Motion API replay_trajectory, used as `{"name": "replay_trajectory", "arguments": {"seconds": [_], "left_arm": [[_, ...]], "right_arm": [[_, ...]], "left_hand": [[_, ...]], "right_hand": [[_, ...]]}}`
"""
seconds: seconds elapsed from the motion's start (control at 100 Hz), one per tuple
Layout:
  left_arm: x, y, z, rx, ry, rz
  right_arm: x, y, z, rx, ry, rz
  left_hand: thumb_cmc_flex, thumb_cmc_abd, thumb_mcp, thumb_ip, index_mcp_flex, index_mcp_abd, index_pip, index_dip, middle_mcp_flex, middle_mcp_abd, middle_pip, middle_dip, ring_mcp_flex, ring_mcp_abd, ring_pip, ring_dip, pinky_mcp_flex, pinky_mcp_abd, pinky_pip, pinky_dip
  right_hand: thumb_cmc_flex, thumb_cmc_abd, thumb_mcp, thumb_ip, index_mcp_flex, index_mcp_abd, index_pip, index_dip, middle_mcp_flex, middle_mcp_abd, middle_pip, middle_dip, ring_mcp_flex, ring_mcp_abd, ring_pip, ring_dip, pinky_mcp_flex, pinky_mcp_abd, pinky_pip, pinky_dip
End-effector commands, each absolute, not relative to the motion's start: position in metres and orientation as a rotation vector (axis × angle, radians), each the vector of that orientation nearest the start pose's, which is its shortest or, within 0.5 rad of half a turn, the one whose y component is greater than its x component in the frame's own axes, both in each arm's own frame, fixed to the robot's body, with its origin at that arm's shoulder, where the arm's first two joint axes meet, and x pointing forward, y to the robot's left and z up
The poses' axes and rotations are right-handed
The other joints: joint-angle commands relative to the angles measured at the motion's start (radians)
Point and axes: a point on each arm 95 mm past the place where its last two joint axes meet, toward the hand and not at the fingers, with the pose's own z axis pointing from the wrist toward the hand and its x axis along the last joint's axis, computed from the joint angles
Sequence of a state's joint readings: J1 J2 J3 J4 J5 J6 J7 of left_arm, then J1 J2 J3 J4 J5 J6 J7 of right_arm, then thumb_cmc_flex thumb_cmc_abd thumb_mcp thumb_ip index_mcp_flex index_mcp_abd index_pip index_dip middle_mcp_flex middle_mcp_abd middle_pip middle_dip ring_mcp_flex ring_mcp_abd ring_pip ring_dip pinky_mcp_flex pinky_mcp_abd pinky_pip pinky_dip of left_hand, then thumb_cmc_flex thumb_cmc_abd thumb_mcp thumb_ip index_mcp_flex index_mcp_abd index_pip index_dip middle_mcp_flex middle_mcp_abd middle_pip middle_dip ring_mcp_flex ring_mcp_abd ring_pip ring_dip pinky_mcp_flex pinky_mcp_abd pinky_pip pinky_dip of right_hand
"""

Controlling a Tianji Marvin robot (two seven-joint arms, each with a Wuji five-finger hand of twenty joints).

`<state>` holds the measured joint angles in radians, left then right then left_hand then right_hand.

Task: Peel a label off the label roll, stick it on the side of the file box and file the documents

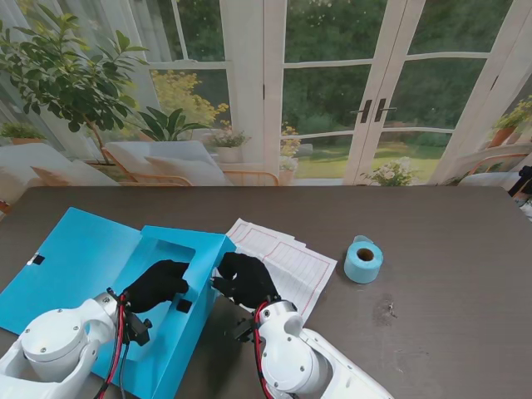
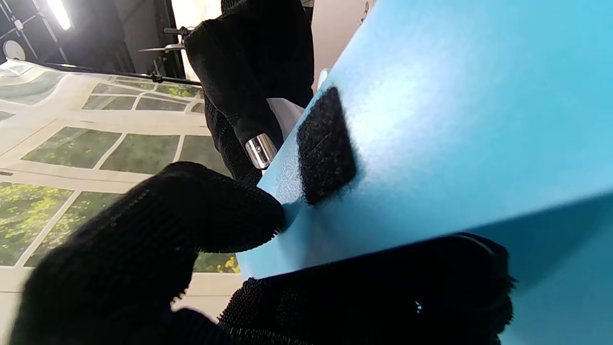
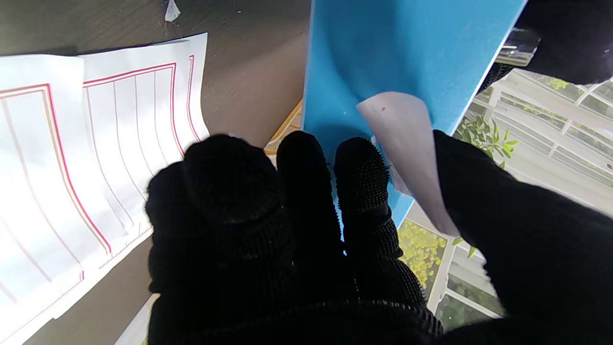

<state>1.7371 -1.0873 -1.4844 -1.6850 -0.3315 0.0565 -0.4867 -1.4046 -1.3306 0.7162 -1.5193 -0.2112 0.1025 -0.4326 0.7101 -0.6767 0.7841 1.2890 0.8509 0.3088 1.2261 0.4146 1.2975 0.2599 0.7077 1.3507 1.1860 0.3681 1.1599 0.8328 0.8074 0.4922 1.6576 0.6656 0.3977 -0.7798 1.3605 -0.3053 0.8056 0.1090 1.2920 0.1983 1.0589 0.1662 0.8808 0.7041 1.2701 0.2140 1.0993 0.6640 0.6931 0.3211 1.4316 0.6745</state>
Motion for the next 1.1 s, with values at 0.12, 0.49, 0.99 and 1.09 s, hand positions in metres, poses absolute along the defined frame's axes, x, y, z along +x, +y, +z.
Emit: {"name": "replay_trajectory", "arguments": {"seconds": [0.12, 0.49, 0.99, 1.09], "left_arm": [[0.358, 0.041, -0.314, -2.617, 0.943, -2.217], [0.357, 0.045, -0.314, -2.621, 0.976, -2.227], [0.355, 0.047, -0.310, -2.615, 0.971, -2.237], [0.355, 0.047, -0.310, -2.613, 0.972, -2.245]], "right_arm": [[0.363, 0.202, -0.330, -2.026, -1.063, -2.294], [0.367, 0.198, -0.327, -2.012, -1.076, -2.323], [0.373, 0.191, -0.327, -2.021, -1.086, -2.329], [0.374, 0.190, -0.327, -2.028, -1.093, -2.325]], "left_hand": [[0.096, -0.032, 0.074, -0.013, 0.036, -0.004, 0.078, 0.014, 0.055, -0.128, 0.043, 0.025, 0.034, -0.024, 0.044, 0.033, -0.012, 0.004, 0.023, -0.003], [0.096, -0.032, 0.083, -0.013, 0.026, 0.004, 0.082, 0.014, 0.051, -0.126, 0.042, 0.035, 0.024, -0.021, 0.048, 0.041, -0.025, -0.002, 0.025, 0.008], [0.098, -0.032, 0.088, -0.012, 0.020, 0.013, 0.087, 0.011, 0.044, -0.122, 0.045, 0.049, 0.015, -0.017, 0.053, 0.043, -0.036, -0.011, 0.024, 0.017], [0.100, -0.033, 0.088, -0.014, 0.019, 0.013, 0.087, 0.010, 0.044, -0.122, 0.045, 0.051, 0.014, -0.016, 0.054, 0.044, -0.037, -0.010, 0.025, 0.018]], "right_hand": [[-0.056, 0.034, 0.020, 0.095, -0.103, 0.012, -0.221, 0.021, -0.069, 0.011, 0.000, -0.003, -0.020, 0.039, 0.018, 0.010, -0.070, -0.015, 0.052, 0.041], [-0.138, 0.049, -0.072, 0.150, -0.138, 0.010, -0.311, 0.170, -0.097, 0.008, -0.003, -0.010, -0.042, 0.044, 0.026, 0.011, -0.086, -0.014, 0.051, 0.051], [-0.184, 0.078, -0.155, 0.155, -0.261, 0.006, -0.373, 0.158, -0.189, 0.005, -0.023, -0.024, -0.105, 0.056, 0.042, 0.018, -0.141, -0.012, 0.048, 0.073], [-0.183, 0.079, -0.155, 0.155, -0.274, 0.008, -0.375, 0.158, -0.203, 0.006, -0.031, -0.033, -0.115, 0.059, 0.043, 0.018, -0.147, -0.012, 0.046, 0.076]]}}
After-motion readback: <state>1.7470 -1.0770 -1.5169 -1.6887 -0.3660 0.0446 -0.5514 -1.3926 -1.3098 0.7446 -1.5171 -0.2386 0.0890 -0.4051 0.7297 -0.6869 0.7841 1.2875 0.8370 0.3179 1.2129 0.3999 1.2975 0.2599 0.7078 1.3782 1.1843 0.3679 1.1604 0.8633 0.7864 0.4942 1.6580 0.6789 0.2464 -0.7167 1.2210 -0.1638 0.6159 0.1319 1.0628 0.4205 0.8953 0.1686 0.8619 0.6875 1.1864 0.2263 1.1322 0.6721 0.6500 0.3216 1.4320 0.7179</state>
